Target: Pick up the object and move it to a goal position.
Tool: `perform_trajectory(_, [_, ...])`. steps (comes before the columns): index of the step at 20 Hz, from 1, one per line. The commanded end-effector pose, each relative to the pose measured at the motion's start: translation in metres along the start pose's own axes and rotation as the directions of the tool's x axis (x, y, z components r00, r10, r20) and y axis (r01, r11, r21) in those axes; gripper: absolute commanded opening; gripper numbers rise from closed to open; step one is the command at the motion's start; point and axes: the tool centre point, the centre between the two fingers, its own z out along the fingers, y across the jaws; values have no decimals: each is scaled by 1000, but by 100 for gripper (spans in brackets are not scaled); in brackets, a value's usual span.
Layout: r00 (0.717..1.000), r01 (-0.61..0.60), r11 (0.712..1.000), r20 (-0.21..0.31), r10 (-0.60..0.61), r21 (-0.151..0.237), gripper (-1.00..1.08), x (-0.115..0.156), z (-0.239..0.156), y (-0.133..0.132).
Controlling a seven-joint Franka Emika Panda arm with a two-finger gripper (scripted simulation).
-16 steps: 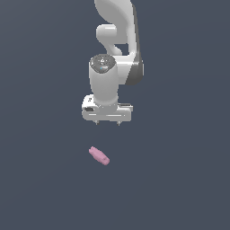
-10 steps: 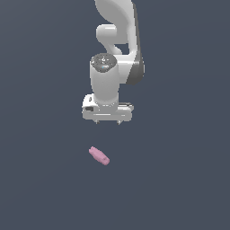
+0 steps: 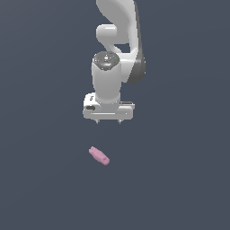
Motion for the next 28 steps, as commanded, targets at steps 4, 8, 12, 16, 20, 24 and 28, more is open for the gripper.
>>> perform_trajectory(4, [999,41,999,1,-41,-2,100,5,3,1])
perform_trajectory(8, [995,96,995,1,-96,-3,100,13,7,3])
perform_trajectory(12, [985,170,985,2,-170,-5,100,22,13,6])
perform_trajectory(16, [965,264,965,2,-264,-5,100,34,22,10])
perform_trajectory(20, [932,362,932,3,-362,-5,100,47,31,14])
perform_trajectory(24, [890,456,890,2,-456,-3,100,59,41,19])
perform_trajectory(28, [840,543,840,0,-543,-1,100,70,51,24])
